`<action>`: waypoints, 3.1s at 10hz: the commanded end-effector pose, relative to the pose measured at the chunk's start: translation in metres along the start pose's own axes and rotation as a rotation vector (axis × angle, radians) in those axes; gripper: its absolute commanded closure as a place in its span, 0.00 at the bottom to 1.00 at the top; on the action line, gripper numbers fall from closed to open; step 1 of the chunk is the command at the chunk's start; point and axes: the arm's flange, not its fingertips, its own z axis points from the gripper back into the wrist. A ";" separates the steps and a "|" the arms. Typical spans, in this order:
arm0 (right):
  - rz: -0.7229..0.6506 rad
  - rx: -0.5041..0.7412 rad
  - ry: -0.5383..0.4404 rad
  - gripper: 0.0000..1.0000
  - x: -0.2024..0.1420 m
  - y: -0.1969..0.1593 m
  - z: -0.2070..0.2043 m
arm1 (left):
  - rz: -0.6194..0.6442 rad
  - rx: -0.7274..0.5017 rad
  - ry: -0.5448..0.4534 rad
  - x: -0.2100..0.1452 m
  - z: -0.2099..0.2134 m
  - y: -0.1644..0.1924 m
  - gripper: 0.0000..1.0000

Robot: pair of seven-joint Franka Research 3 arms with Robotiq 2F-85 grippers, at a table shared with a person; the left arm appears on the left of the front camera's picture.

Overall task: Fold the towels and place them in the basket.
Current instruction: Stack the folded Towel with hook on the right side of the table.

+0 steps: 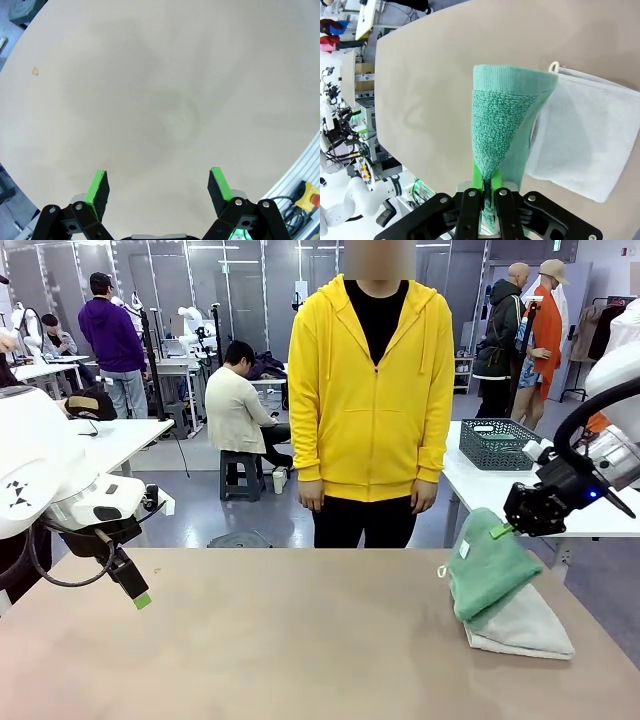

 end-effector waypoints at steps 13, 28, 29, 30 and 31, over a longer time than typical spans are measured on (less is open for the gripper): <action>-0.038 -0.364 0.087 0.41 -0.019 -0.096 -0.042 | 0.005 0.018 0.007 0.003 0.000 0.001 0.00; -0.008 -0.432 0.070 0.00 -0.015 -0.078 -0.019 | 0.005 0.018 0.007 0.003 0.000 0.001 0.00; -0.008 -0.432 0.070 0.00 -0.015 -0.078 -0.019 | 0.005 0.018 0.007 0.003 0.000 0.001 0.00; -0.008 -0.432 0.070 0.00 -0.015 -0.078 -0.019 | 0.005 0.018 0.007 0.003 0.000 0.001 0.00; -0.008 -0.432 0.070 0.00 -0.015 -0.078 -0.019 | 0.005 0.018 0.007 0.003 0.000 0.001 0.00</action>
